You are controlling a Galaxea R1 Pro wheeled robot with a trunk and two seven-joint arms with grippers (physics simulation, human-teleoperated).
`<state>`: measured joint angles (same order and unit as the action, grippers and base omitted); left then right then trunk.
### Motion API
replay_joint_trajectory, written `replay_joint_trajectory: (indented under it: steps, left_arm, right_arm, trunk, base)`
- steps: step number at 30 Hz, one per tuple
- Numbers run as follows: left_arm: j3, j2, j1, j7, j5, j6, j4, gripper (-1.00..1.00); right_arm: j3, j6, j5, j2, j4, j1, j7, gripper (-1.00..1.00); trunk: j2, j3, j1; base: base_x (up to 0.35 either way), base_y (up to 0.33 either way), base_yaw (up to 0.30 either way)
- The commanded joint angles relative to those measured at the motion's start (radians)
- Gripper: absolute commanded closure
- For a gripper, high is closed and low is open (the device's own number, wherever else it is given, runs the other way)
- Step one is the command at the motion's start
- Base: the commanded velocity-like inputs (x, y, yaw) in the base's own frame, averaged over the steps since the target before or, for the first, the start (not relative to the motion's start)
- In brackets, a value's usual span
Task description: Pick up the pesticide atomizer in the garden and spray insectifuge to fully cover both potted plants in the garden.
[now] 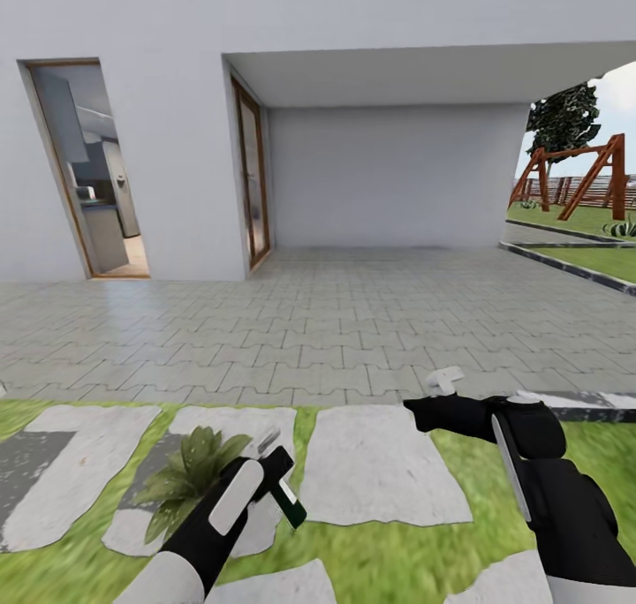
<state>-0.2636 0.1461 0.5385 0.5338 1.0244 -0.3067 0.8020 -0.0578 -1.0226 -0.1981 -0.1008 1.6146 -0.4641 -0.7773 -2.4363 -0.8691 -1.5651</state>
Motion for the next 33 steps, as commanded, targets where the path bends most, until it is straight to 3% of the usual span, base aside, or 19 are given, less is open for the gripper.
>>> replay_joint_trajectory:
  steps: [1,5,11,19,20,24,31,33]
  left_arm:
    - [-0.002,0.000,0.001,0.009,0.003,-0.002,0.002,1.00]
    - [-0.007,0.002,0.001,0.025,-0.009,0.000,0.014,1.00]
    - [-0.113,0.009,0.000,0.126,-0.058,0.008,0.090,1.00]
    - [-0.124,0.016,0.000,0.117,-0.060,0.004,0.087,1.00]
    - [-0.124,0.016,-0.001,0.089,-0.053,0.002,0.083,1.00]
    - [-0.124,0.015,-0.001,0.079,-0.052,0.002,0.073,1.00]
    - [-0.117,0.003,0.000,0.080,-0.060,-0.001,0.011,1.00]
    - [-0.116,0.001,0.001,0.078,-0.063,-0.002,-0.007,1.00]
  right_arm:
    - [0.000,-0.003,-0.011,0.000,0.001,-0.001,-0.010,1.00]
    - [-0.001,-0.015,-0.011,0.001,0.001,-0.006,-0.010,1.00]
    - [-0.001,-0.025,-0.017,0.000,0.001,-0.011,-0.006,1.00]
    - [0.003,-0.025,-0.018,0.001,0.001,-0.010,-0.005,1.00]
    - [0.003,-0.025,-0.018,0.001,0.001,-0.010,-0.005,1.00]
    - [0.003,-0.025,-0.019,0.001,0.001,-0.011,-0.003,1.00]
    - [-0.005,-0.025,-0.020,0.023,-0.032,-0.064,0.052,1.00]
    - [-0.005,-0.025,-0.021,0.040,-0.061,-0.080,0.067,1.00]
  trunk:
    - [0.000,-0.001,0.000]
    - [0.000,-0.001,0.000]
    - [0.000,-0.001,0.000]
    - [0.000,-0.001,0.000]
    - [0.000,-0.001,0.000]
    - [0.000,-0.001,0.000]
    - [0.000,-0.001,0.000]
    - [0.000,-0.001,0.000]
  base:
    - [0.261,-0.222,0.000]
    - [0.254,-0.249,0.114]
    - [0.112,-0.121,0.260]
    - [-0.047,-0.220,0.286]
    - [-0.078,-0.335,0.283]
    - [-0.078,-0.335,0.286]
    - [-0.073,-0.336,0.288]
    - [-0.029,-0.337,0.292]
